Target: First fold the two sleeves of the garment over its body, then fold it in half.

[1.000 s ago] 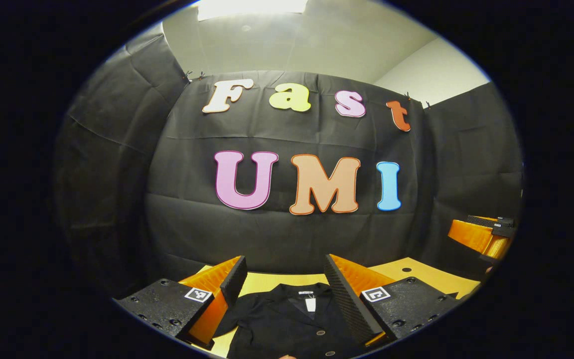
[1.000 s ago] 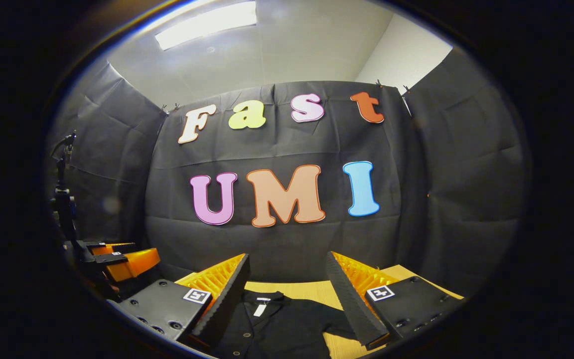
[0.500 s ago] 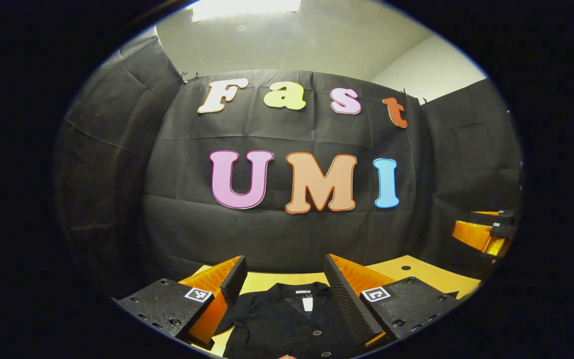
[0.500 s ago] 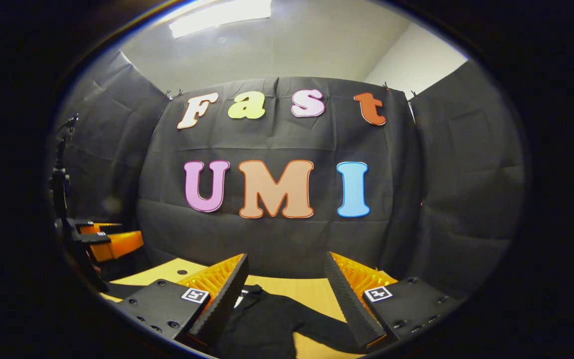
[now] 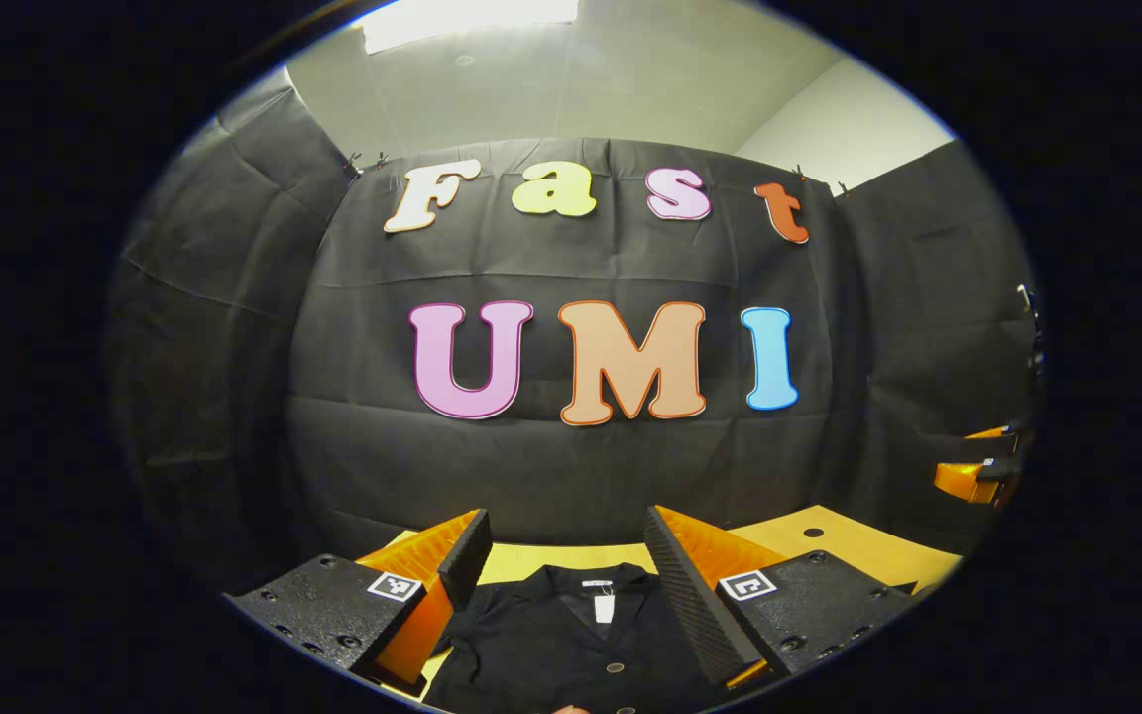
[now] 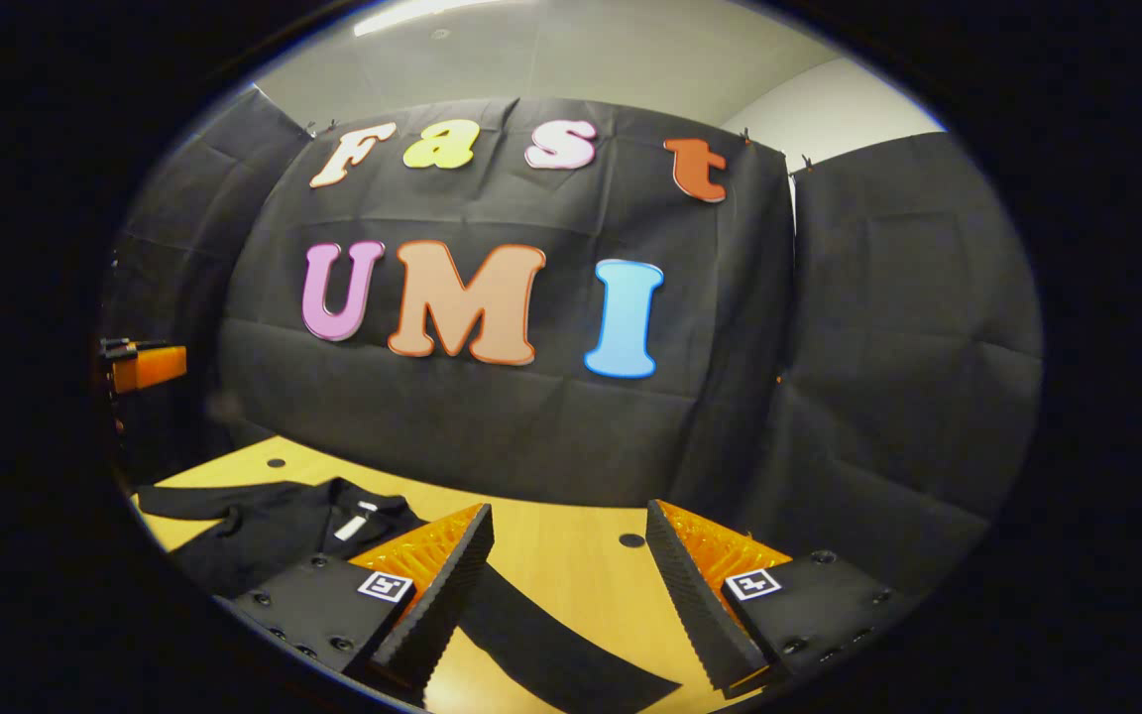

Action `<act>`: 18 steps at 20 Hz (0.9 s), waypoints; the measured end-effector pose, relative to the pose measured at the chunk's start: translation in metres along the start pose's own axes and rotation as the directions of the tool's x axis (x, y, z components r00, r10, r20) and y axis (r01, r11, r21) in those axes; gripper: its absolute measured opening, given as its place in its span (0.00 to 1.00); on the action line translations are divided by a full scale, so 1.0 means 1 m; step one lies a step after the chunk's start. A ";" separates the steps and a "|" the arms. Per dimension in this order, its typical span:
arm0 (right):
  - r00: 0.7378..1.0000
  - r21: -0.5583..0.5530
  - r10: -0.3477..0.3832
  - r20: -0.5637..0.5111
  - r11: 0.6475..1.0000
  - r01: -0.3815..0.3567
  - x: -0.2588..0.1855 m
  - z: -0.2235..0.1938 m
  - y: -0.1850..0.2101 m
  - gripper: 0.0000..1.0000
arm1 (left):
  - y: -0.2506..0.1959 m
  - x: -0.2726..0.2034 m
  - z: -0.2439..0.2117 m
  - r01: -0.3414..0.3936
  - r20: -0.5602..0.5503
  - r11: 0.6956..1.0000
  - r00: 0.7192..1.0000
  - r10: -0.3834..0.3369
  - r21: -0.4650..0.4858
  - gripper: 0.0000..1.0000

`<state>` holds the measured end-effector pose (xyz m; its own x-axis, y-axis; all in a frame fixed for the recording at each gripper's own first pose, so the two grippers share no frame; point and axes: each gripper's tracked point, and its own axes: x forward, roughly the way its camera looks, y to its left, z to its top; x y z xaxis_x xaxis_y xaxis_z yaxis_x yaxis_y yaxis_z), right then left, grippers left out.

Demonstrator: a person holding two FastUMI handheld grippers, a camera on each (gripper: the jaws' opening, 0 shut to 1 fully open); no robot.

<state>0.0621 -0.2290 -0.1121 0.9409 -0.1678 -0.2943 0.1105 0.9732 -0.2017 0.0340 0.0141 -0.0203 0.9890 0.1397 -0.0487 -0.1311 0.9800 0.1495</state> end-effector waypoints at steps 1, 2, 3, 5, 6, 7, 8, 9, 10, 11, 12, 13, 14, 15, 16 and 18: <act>0.999 -0.002 0.000 -0.039 1.000 -0.001 0.006 -0.015 -0.012 0.98 | -0.005 0.000 0.000 -0.003 -0.002 1.000 1.000 0.003 0.006 0.92; 0.997 -0.003 0.003 -0.078 1.000 -0.003 0.013 -0.033 -0.023 0.98 | -0.010 0.001 -0.001 -0.007 -0.006 1.000 1.000 0.007 0.010 0.92; 0.992 -0.002 0.005 -0.126 1.000 -0.005 0.018 -0.051 -0.032 0.98 | -0.014 0.002 -0.003 -0.014 -0.013 1.000 1.000 0.015 0.013 0.92; 0.978 0.001 0.018 -0.208 1.000 -0.018 0.029 -0.087 -0.044 0.99 | -0.020 0.002 -0.005 -0.029 -0.027 0.999 0.999 0.030 0.017 0.92; 0.970 -0.004 0.024 -0.242 1.000 -0.026 0.034 -0.103 -0.047 0.99 | -0.025 0.002 -0.009 -0.034 -0.035 0.999 0.999 0.035 0.020 0.92; 0.961 -0.012 0.032 -0.273 0.999 -0.037 0.037 -0.117 -0.050 0.99 | -0.029 0.002 -0.010 -0.038 -0.042 0.999 0.998 0.039 0.026 0.92; 0.953 -0.020 0.042 -0.301 0.999 -0.051 0.041 -0.132 -0.052 0.98 | -0.033 0.003 -0.011 -0.043 -0.048 0.999 0.998 0.045 0.033 0.92; 0.942 -0.026 0.052 -0.331 0.998 -0.064 0.044 -0.144 -0.054 0.99 | -0.036 0.003 -0.013 -0.048 -0.054 0.998 0.997 0.050 0.039 0.92; 0.931 -0.028 0.065 -0.359 0.996 -0.081 0.046 -0.155 -0.054 0.99 | -0.040 0.003 -0.015 -0.052 -0.059 0.998 0.997 0.055 0.044 0.93; 0.919 -0.031 0.075 -0.386 0.995 -0.094 0.048 -0.165 -0.054 0.99 | -0.044 0.003 -0.017 -0.055 -0.066 0.997 0.996 0.058 0.047 0.92; 0.909 -0.034 0.084 -0.408 0.994 -0.107 0.053 -0.177 -0.056 1.00 | -0.048 0.003 -0.019 -0.058 -0.072 0.997 0.996 0.061 0.048 0.92; 0.898 -0.037 0.094 -0.430 0.992 -0.122 0.055 -0.187 -0.057 0.99 | -0.052 0.003 -0.022 -0.060 -0.079 0.997 0.995 0.064 0.048 0.93; 0.885 -0.040 0.104 -0.455 0.990 -0.137 0.055 -0.197 -0.060 0.99 | -0.055 0.002 -0.024 -0.063 -0.086 0.997 0.994 0.067 0.048 0.93; 0.869 -0.044 0.112 -0.483 0.987 -0.152 0.055 -0.206 -0.063 0.99 | -0.058 0.002 -0.026 -0.067 -0.092 0.997 0.993 0.071 0.047 0.93; 0.852 -0.048 0.119 -0.509 0.985 -0.167 0.056 -0.216 -0.064 0.99 | -0.060 0.002 -0.028 -0.073 -0.097 0.996 0.992 0.077 0.045 0.93; 0.817 -0.055 0.132 -0.561 0.979 -0.196 0.060 -0.234 -0.067 0.99 | -0.062 0.001 -0.032 -0.088 -0.107 0.995 0.990 0.092 0.043 0.93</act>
<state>0.0359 -0.3406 -0.3345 0.6035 -0.0972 -0.7914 -0.0934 0.9771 -0.1913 0.0404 -0.0418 -0.0611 0.9597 0.2440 -0.1398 -0.2149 0.9570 0.1950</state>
